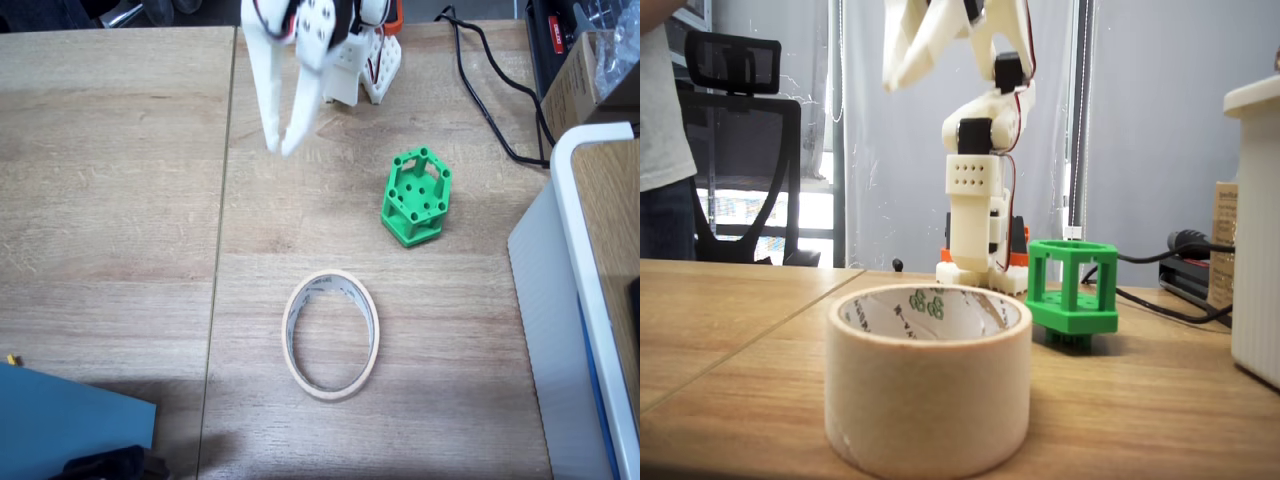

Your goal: Grasp a component and put it in the bin.

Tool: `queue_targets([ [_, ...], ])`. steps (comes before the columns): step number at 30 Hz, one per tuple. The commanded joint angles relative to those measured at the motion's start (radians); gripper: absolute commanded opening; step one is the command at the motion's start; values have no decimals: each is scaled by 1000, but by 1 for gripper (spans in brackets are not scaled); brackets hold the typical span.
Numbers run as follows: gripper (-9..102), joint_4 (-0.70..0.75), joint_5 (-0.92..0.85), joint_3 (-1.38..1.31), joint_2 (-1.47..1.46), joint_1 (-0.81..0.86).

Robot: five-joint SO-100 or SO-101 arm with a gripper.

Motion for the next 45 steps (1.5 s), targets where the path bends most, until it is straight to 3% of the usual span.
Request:
queue_targets([
  [1,10,6,15,-61,-29,-40],
  [7,16,8,15,-61,-34,-190],
  [19,17,8,18,-31,-74,-456],
  [23,17,8,114,-26,-167,-517],
  [33,17,6,451,-106,-394,-574],
  [45,17,31,499,-95,-446,-575],
])
